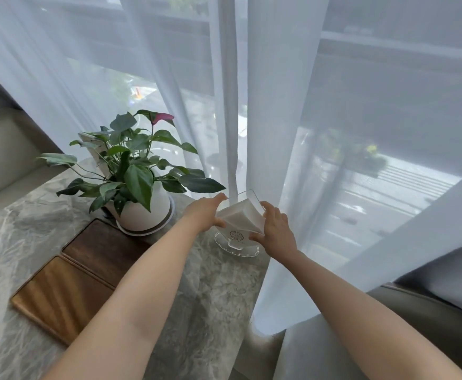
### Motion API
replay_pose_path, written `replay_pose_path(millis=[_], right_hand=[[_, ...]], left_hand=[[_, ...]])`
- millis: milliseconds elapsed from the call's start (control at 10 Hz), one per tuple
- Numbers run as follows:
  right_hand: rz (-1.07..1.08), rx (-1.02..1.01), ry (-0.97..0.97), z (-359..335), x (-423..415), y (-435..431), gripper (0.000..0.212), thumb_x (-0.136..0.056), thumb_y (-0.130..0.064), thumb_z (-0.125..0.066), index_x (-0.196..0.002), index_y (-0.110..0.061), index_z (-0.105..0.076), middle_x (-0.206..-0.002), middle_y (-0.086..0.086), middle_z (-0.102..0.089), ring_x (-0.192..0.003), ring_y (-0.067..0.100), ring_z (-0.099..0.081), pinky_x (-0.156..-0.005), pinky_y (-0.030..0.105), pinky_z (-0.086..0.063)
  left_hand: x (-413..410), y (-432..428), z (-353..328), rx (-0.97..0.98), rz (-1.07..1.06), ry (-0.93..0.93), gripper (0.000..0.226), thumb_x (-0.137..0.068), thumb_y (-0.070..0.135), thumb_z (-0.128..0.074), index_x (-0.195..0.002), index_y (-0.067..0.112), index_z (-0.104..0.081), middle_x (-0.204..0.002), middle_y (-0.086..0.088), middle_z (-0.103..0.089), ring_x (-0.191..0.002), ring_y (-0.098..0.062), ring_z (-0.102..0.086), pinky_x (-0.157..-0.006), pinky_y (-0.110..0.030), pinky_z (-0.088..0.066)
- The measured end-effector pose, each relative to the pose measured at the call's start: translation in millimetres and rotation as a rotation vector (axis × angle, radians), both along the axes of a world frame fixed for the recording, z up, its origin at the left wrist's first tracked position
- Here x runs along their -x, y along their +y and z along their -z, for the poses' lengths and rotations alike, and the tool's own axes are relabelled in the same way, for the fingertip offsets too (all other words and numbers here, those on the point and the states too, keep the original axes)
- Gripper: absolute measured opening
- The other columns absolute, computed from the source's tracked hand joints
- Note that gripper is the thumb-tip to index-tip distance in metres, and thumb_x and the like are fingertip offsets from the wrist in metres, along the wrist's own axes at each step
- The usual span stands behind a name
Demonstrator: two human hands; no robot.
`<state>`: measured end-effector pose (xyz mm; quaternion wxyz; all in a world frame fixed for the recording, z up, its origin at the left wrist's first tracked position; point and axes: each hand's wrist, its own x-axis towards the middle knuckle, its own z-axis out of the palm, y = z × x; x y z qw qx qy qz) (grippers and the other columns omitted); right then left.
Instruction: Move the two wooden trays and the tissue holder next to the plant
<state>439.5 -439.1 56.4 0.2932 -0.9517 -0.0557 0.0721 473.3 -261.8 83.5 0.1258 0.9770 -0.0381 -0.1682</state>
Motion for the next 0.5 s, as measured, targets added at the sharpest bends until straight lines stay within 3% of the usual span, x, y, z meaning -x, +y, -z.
replay_pose_path(millis=[100,200,300,400,500], right_hand=[[0.009,0.0,0.009,-2.4,1.7,3.8,0.08,-0.079,-0.022,-0.069,-0.141,-0.014,-0.018,-0.133,0.01,-0.039,-0.118,0.031,-0.036,-0.083,0.04,-0.044],[0.004,0.039,-0.011,-2.5,3.2,6.4,0.084,-0.079,-0.024,-0.068,-0.143,-0.012,-0.014,-0.135,0.012,-0.038,-0.116,0.033,-0.038,-0.086,0.042,-0.044],[-0.012,0.093,-0.011,-8.8,7.3,7.7,0.093,-0.079,-0.028,-0.068,-0.145,-0.011,-0.005,-0.136,0.012,-0.037,-0.117,0.033,-0.038,-0.089,0.04,-0.043],[-0.042,0.147,-0.111,-19.9,7.0,8.1,0.095,-0.079,-0.036,-0.066,-0.145,-0.009,-0.003,-0.141,0.011,-0.033,-0.123,0.031,-0.035,-0.097,0.038,-0.04],[-0.098,0.106,-0.296,-37.9,11.5,13.0,0.087,-0.081,-0.036,-0.064,-0.144,-0.005,-0.013,-0.145,0.014,-0.032,-0.129,0.035,-0.034,-0.104,0.04,-0.036]], left_hand=[[5.2,-0.8,-2.2,-0.058,0.032,-0.017,0.072,-0.086,0.035,-0.063,-0.145,0.025,-0.022,-0.134,-0.013,-0.055,-0.119,-0.03,-0.054,-0.092,-0.042,-0.048],[11.4,2.2,-4.6,-0.169,0.117,-0.065,0.077,-0.09,0.043,-0.053,-0.15,0.026,-0.007,-0.155,-0.005,-0.028,-0.137,-0.027,-0.036,-0.104,-0.043,-0.042],[22.9,5.8,-9.9,-0.195,0.114,-0.082,0.072,-0.094,0.046,-0.042,-0.151,0.026,-0.002,-0.16,-0.003,-0.015,-0.143,-0.026,-0.027,-0.108,-0.043,-0.037],[32.7,11.4,-24.1,-0.146,0.073,-0.177,0.057,-0.098,0.042,-0.034,-0.149,0.024,-0.017,-0.154,-0.005,-0.03,-0.135,-0.026,-0.039,-0.1,-0.04,-0.042],[39.4,21.5,-33.2,-0.137,0.069,-0.438,0.053,-0.095,0.043,-0.024,-0.133,0.013,-0.045,-0.127,-0.009,-0.057,-0.115,-0.028,-0.056,-0.082,-0.039,-0.051]])
